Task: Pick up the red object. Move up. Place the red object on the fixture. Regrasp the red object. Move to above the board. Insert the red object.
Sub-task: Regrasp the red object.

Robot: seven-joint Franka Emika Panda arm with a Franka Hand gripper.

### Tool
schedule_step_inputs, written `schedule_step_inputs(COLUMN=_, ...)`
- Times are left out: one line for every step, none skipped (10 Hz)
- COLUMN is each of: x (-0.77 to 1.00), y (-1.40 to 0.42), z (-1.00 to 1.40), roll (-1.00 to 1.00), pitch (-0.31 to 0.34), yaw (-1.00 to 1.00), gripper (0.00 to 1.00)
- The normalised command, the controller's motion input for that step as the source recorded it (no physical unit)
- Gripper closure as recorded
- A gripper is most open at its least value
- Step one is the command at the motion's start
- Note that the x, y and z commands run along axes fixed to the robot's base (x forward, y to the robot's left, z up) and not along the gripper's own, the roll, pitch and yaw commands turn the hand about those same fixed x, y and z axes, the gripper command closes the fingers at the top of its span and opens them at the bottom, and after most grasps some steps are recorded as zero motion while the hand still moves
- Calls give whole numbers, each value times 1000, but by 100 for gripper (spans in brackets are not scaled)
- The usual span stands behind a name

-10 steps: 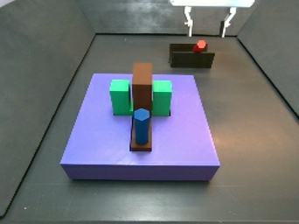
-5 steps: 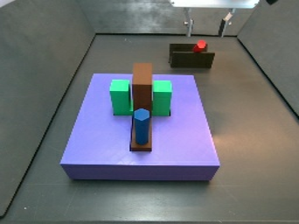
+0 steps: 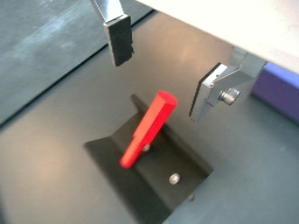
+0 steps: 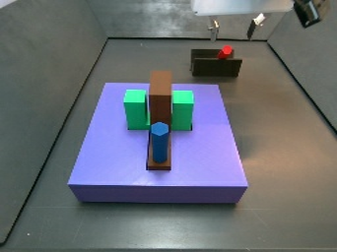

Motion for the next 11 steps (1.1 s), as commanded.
schedule_step_inputs(x=106, y=274, z=-140, roll=737, pitch=0, yaw=43, gripper=0)
schedule_step_inputs(x=9, y=109, z=-106, roll=789, pitch=0, yaw=54, gripper=0)
schedule_step_inputs(x=-51, y=-297, z=-71, roll=1000, pitch=-86, yaw=129, gripper=0)
schedule_step_inputs(x=-86, y=-469, z=-37, roll=1000, pitch=-97, yaw=109, gripper=0)
schedule_step_inputs(x=0, y=-271, z=-200, roll=1000, pitch=-37, yaw=43, gripper=0)
schedule_step_inputs(x=14, y=0, z=-386, roll=737, pitch=0, yaw=0, gripper=0)
schedule_step_inputs(x=31, y=231, z=-346, roll=620, pitch=0, yaw=-77, gripper=0)
schedule_step_inputs(x=31, y=211, z=-294, roll=617, pitch=0, yaw=-69, gripper=0)
schedule_step_inputs(x=77, y=57, z=-260, roll=500, pitch=0, yaw=-9, gripper=0)
schedule_step_inputs(x=189, y=-71, z=-120, roll=540, pitch=20, yaw=0, gripper=0)
schedule_step_inputs(x=129, y=-114, z=-134, roll=471, pitch=11, yaw=0, gripper=0)
